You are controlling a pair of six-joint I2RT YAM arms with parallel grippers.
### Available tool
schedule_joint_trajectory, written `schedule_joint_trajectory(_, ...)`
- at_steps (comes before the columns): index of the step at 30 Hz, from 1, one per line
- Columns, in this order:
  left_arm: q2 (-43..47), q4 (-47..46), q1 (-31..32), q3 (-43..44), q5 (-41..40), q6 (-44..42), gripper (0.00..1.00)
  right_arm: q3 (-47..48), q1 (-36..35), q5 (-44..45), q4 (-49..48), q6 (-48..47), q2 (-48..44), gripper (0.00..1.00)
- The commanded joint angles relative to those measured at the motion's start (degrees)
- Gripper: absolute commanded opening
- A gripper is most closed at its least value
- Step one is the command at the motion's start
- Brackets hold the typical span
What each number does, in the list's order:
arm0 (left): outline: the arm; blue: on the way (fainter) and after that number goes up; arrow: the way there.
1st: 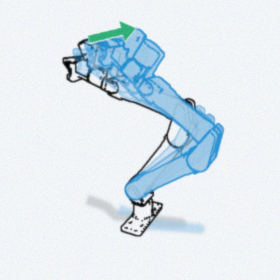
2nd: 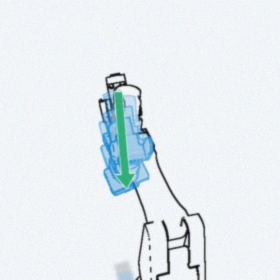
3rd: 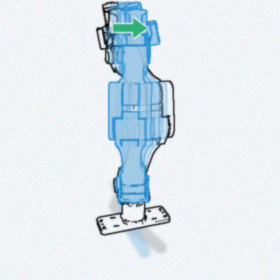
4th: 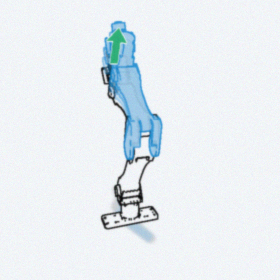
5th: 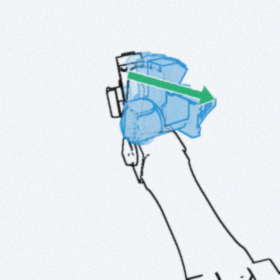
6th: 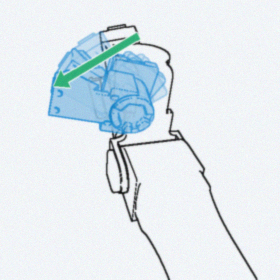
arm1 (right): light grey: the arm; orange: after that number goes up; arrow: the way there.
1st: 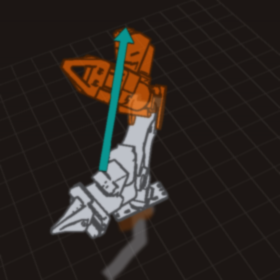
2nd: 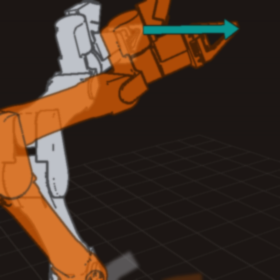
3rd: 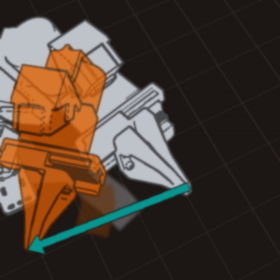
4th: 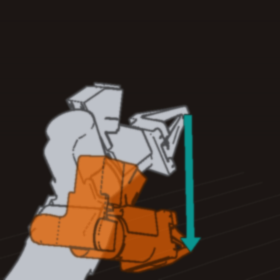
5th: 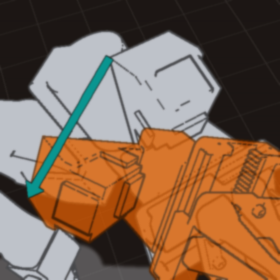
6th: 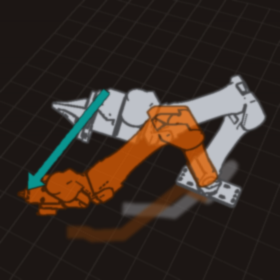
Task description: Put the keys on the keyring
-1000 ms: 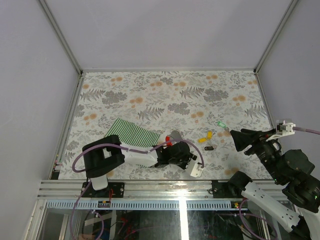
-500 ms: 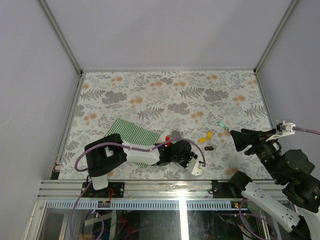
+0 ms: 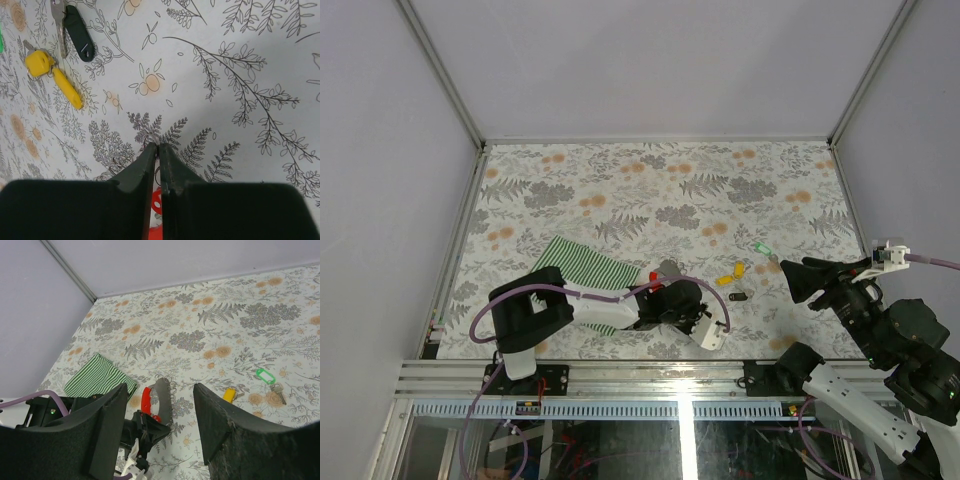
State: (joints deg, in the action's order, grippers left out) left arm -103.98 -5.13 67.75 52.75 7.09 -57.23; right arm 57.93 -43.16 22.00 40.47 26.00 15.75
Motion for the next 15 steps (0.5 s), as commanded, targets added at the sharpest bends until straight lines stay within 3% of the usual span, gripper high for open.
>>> schedule_joint_trajectory(1,-0.52,1.52,-0.40,1.53,-0.75,1.16,0.06,0.43,0.15,1.10,-1.82,-0.77,0.06,0.62)
schedule_joint_trajectory(5,-0.31,0.90,-0.55,1.84,-2.29,2.57,0.00,0.34,0.16,0.95,-1.74,-0.58,-0.10,0.62)
schedule_joint_trajectory(15,3.28,-6.54,-1.09,-1.97,-3.21,8.81,0.00,-0.94,0.11,0.44,-2.26,0.19,-0.38,0.62)
